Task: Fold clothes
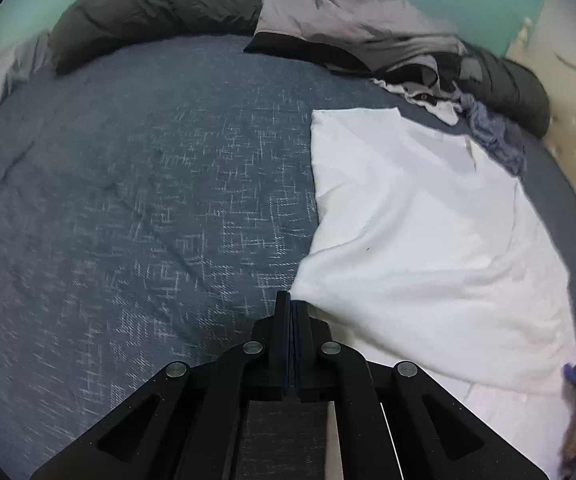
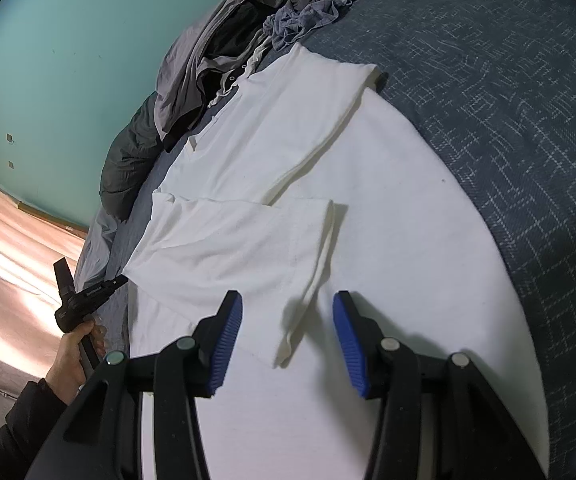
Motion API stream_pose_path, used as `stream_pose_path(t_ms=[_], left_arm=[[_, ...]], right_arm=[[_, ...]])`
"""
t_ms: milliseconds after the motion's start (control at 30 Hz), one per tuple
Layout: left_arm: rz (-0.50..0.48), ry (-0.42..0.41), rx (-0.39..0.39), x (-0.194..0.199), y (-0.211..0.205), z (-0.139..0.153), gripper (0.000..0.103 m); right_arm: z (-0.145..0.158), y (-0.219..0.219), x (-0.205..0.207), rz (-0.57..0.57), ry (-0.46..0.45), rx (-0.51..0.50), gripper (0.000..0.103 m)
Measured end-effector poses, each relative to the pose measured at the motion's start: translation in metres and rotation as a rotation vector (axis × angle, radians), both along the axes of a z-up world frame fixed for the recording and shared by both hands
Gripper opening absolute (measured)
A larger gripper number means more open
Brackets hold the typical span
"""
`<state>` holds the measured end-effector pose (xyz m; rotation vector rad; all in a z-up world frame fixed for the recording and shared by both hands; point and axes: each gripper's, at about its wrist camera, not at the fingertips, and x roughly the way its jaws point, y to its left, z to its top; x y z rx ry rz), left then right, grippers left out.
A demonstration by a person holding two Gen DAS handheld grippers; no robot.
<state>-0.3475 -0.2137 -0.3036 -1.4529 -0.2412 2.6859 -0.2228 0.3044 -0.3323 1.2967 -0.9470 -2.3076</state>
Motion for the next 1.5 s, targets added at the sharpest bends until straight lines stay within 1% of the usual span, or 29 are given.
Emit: stream_pose_path(t_ms=[133, 200, 300, 367, 433, 467, 500, 600, 667, 700, 733, 833, 933, 1033, 1200, 1333, 1400, 1433, 1467, 1500], left_arm=[[0.026, -0.023, 0.037, 0.005, -0.005, -0.007, 0.002], [0.036, -0.043, 0.094, 0.012, -0.008, -0.012, 0.002], [0.029, -0.054, 0.158, 0.02, -0.009, -0.016, 0.003], [0.031, -0.055, 0.206, 0.02, -0.01, -0.018, 0.007], [0.041, -0.057, 0.263, 0.017, -0.012, -0.02, 0.017], [0.046, -0.058, 0.292, 0.015, -0.013, -0.021, 0.019], [0.046, -0.06, 0.298, 0.012, -0.012, -0.022, 0.019], [0.034, -0.068, 0.271, 0.005, -0.008, -0.024, 0.019], [0.033, -0.071, 0.276, 0.001, -0.006, -0.025, 0.016], [0.034, -0.075, 0.281, 0.0, -0.006, -0.026, 0.012], [0.029, -0.075, 0.286, -0.001, -0.006, -0.026, 0.003], [0.001, -0.076, 0.274, -0.001, 0.001, -0.024, 0.002], [0.008, -0.068, 0.218, -0.001, 0.003, -0.017, 0.002], [0.032, -0.058, 0.172, 0.002, -0.004, -0.011, 0.002], [0.041, -0.083, 0.105, 0.001, -0.008, -0.013, 0.002], [0.043, -0.099, 0.058, -0.001, -0.004, -0.017, 0.002], [0.045, -0.098, 0.019, -0.001, -0.001, -0.015, 0.001], [0.054, -0.093, -0.026, 0.0, 0.0, -0.013, 0.0], [0.063, -0.093, -0.038, 0.001, -0.003, -0.012, 0.0], [0.07, -0.096, -0.022, 0.003, -0.007, -0.012, 0.0]], right_arm=[[0.0, 0.001, 0.001, -0.001, 0.001, -0.003, 0.048], [0.0, 0.001, 0.001, -0.001, 0.0, -0.004, 0.048], [0.0, 0.001, 0.001, -0.001, 0.0, -0.002, 0.048], [0.0, 0.0, 0.001, 0.0, 0.0, -0.001, 0.048], [0.0, 0.0, 0.001, -0.001, 0.0, -0.001, 0.048], [0.0, 0.0, 0.001, -0.001, -0.001, -0.001, 0.048], [0.0, 0.0, 0.001, -0.001, -0.001, 0.0, 0.048], [0.0, -0.001, 0.001, 0.001, -0.002, 0.002, 0.048], [0.0, 0.0, 0.001, 0.0, -0.002, -0.001, 0.048], [0.0, 0.0, 0.001, 0.0, -0.002, -0.003, 0.048], [0.0, 0.0, 0.001, 0.0, -0.002, -0.003, 0.048], [0.0, 0.001, 0.001, 0.001, -0.002, -0.004, 0.048], [0.0, 0.0, 0.001, 0.0, -0.002, -0.007, 0.048], [0.0, 0.0, 0.0, 0.0, -0.001, -0.008, 0.048], [-0.001, 0.0, 0.0, 0.0, -0.002, -0.006, 0.048], [-0.001, 0.001, 0.0, 0.0, -0.003, -0.01, 0.048], [-0.001, 0.001, 0.0, -0.001, -0.004, -0.013, 0.048], [-0.001, 0.001, 0.0, -0.001, -0.004, -0.014, 0.048], [-0.001, 0.002, 0.0, -0.002, -0.004, -0.015, 0.048], [-0.001, 0.002, -0.001, -0.002, -0.004, -0.017, 0.048]])
